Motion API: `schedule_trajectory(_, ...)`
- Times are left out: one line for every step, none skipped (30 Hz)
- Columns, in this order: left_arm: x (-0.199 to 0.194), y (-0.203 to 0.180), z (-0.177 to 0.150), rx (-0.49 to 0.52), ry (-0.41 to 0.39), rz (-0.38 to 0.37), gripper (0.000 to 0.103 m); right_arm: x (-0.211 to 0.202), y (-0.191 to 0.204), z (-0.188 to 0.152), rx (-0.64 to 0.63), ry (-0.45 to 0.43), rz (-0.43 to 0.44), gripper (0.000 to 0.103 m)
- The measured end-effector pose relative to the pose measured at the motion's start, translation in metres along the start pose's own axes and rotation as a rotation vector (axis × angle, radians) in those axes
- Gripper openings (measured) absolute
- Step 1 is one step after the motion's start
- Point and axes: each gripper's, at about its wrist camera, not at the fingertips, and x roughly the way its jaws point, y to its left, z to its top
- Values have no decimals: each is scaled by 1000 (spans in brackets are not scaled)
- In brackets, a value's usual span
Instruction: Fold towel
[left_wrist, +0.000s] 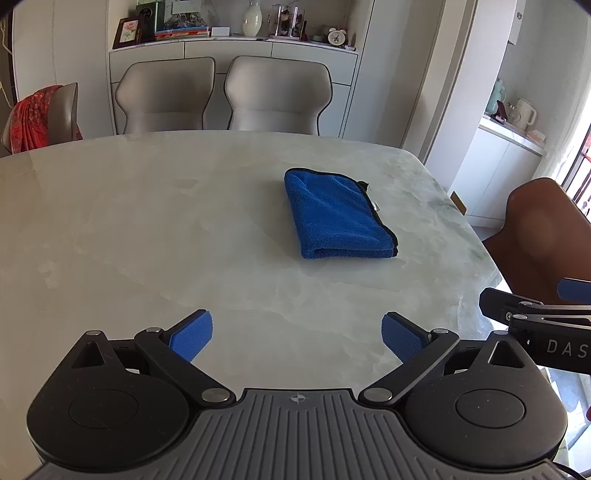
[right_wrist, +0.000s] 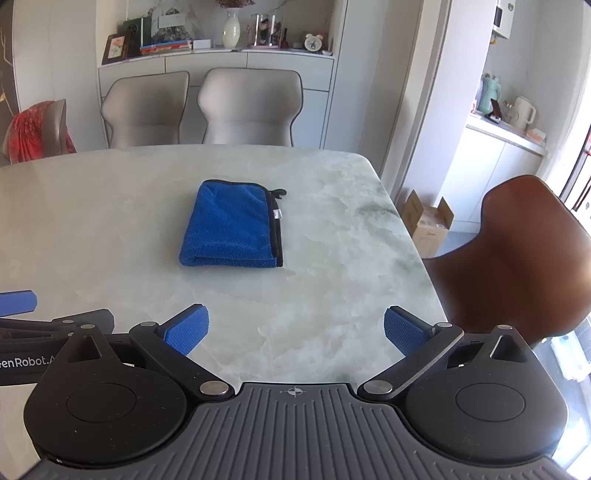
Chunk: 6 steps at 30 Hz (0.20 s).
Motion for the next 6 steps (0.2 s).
schedule_trajectory(1,1,0,-6,2,-1,101,0,0,0,-1,1,0,102)
schedule_trajectory(1,1,1,-10,2,-1,100,1,0,0,-1,4,0,102)
schedule_trajectory(1,2,1,-11,1,3,101,2,0,0,-2,6,2,102)
schedule_trajectory(2,2,1,-11,0,8,101,3,1,0,-2,9,3,102)
schedule_trajectory(2,2,1,-9,-2,12,101,4,1,0,-3,10,3,102)
schedule_trajectory(3,2,2,-5,-3,14,101,4,2,0,-6,11,3,102)
